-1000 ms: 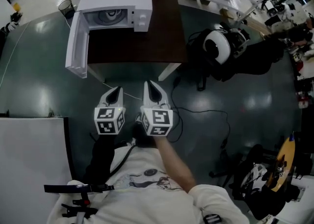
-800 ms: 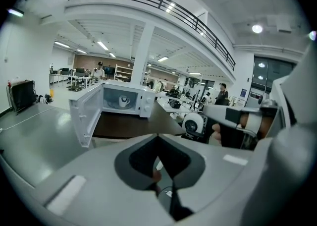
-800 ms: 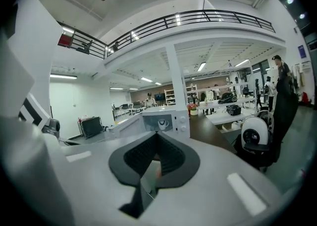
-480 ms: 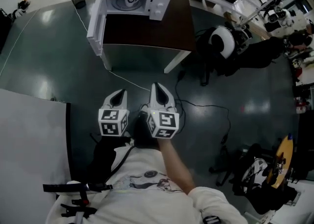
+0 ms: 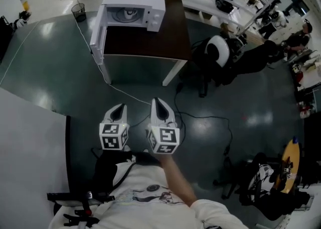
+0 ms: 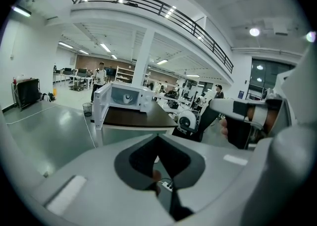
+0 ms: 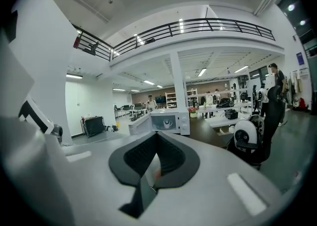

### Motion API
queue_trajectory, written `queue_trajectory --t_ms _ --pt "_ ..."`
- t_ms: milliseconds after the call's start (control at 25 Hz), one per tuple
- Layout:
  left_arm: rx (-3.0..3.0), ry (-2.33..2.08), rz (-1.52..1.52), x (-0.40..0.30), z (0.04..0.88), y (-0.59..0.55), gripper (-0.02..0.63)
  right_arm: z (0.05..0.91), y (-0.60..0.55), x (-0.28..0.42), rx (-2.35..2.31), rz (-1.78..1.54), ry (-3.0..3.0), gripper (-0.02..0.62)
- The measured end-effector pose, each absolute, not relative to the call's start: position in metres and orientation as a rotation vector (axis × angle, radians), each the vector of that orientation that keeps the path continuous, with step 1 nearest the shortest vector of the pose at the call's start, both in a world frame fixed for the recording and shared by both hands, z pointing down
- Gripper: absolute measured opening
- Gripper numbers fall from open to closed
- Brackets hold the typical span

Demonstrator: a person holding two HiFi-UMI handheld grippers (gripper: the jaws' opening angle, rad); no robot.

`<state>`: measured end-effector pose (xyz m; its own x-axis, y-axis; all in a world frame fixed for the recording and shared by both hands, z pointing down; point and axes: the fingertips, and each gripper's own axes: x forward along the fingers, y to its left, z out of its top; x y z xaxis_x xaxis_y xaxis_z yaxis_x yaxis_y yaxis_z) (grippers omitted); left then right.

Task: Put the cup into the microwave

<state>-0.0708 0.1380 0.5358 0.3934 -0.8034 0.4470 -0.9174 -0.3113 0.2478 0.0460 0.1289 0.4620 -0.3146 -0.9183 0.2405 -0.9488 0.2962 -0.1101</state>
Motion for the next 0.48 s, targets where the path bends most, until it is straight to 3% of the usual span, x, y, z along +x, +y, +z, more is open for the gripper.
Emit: queue_trajectory --t_ms 480 --pt "2.229 -1.504 0.375 -0.013 0.535 0.162 -0.003 0.466 0.151 0.116 1.771 0.382 -2.442 0.000"
